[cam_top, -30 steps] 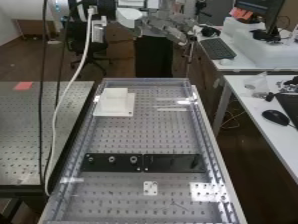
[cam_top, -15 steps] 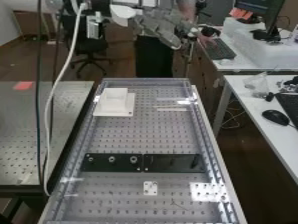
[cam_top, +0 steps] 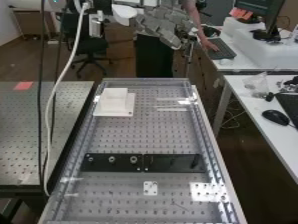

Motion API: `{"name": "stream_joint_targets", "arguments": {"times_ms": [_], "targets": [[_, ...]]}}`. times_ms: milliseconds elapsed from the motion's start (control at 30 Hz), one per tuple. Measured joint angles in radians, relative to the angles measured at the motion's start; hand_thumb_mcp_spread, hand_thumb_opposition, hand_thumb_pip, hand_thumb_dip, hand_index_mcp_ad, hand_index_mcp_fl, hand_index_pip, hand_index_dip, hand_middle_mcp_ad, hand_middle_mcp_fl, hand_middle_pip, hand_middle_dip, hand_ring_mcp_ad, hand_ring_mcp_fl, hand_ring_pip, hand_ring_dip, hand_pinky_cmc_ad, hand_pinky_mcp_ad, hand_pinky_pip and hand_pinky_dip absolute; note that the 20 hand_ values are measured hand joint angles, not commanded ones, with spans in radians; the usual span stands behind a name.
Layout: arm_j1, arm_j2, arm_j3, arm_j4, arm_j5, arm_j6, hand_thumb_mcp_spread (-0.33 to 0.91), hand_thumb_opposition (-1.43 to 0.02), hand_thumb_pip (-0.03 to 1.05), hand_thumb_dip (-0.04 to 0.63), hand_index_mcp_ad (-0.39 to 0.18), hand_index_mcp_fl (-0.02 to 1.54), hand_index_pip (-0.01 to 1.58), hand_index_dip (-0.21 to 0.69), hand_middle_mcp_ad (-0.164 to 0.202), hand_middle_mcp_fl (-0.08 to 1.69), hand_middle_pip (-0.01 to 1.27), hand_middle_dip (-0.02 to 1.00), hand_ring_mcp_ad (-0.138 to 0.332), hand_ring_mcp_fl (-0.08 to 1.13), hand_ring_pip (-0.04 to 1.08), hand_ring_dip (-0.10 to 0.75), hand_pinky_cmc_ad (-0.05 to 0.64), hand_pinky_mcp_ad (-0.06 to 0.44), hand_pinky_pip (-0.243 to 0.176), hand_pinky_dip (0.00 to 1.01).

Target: Grab the chopstick and place it in the clear container

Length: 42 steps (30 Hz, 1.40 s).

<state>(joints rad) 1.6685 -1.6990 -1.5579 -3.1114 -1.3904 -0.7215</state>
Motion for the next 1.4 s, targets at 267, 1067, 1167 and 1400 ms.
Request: {"name": "stream_joint_targets", "arguments": {"times_ms": [267, 1067, 1167, 1400], "targets": [[-0.008, -0.008, 0.010, -0.010, -0.009, 0.014, 0.19, -0.66, 0.45, 0.077, -0.220, 0.27, 0.04, 0.304, 0.061, 0.21, 0.10, 0.34, 0.136, 0.04, 0.10, 0.229, 0.560, 0.412, 0.003, 0.20], [-0.019, -0.022, 0.018, -0.010, -0.042, 0.026, 0.20, -0.65, 0.43, 0.077, -0.220, 0.27, 0.04, 0.304, 0.061, 0.25, 0.10, 0.34, 0.133, 0.05, 0.10, 0.230, 0.560, 0.412, 0.003, 0.21], [-0.020, -0.023, 0.019, -0.009, -0.047, 0.025, 0.20, -0.66, 0.43, 0.077, -0.220, 0.27, 0.04, 0.304, 0.061, 0.25, 0.10, 0.34, 0.133, 0.05, 0.10, 0.230, 0.560, 0.414, 0.003, 0.21], [-0.021, -0.023, 0.018, -0.007, -0.049, 0.026, 0.20, -0.66, 0.43, 0.077, -0.220, 0.27, 0.04, 0.304, 0.061, 0.25, 0.10, 0.34, 0.133, 0.05, 0.10, 0.230, 0.560, 0.412, 0.003, 0.21]]}}
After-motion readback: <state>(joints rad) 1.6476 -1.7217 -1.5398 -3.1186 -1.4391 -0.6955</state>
